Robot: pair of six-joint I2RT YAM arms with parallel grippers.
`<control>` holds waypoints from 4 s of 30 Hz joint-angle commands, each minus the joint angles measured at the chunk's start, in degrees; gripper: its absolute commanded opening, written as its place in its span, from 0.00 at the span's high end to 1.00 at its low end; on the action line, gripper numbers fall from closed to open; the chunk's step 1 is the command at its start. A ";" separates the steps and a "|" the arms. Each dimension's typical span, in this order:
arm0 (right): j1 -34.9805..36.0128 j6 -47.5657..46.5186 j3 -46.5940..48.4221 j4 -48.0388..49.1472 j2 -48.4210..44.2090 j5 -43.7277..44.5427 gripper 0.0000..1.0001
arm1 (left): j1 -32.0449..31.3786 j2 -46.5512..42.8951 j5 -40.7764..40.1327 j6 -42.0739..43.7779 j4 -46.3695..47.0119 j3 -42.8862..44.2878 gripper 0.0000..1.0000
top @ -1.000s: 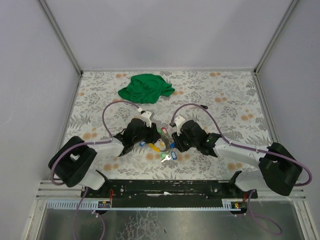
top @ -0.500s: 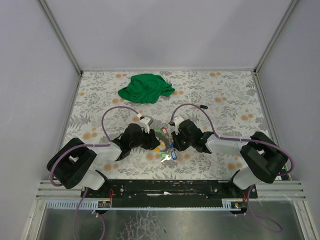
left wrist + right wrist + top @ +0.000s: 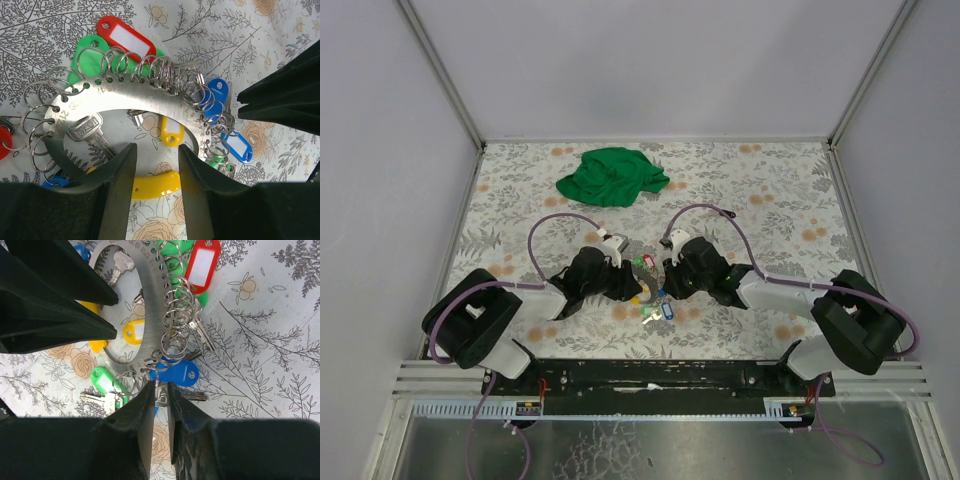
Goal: Put the keys on the keyring
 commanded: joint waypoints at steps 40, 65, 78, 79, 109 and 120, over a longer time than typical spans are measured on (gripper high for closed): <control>-0.40 0.85 -0.25 6.30 1.43 -5.39 0.98 | 0.40 -0.74 2.11 -1.47 6.48 -0.84 0.62; -0.46 -21.09 -3.58 22.53 -11.57 -11.80 1.00 | 5.57 -13.56 11.84 -5.77 13.83 -4.72 0.59; -0.45 -23.45 -5.13 23.16 -13.88 -10.46 1.00 | 5.53 -22.74 6.86 -11.13 6.68 -7.73 0.48; -0.43 -23.34 -5.30 23.15 -13.80 -10.28 1.00 | 5.52 -23.93 5.91 -13.64 5.18 -7.94 0.45; -0.37 -18.23 -8.58 27.39 -12.82 -12.35 1.00 | 2.38 -23.22 1.02 -68.32 12.42 -18.83 0.09; -0.40 -16.90 -9.43 27.51 -13.90 -13.10 1.00 | 0.30 -10.49 -7.15 -75.76 27.06 -18.94 0.25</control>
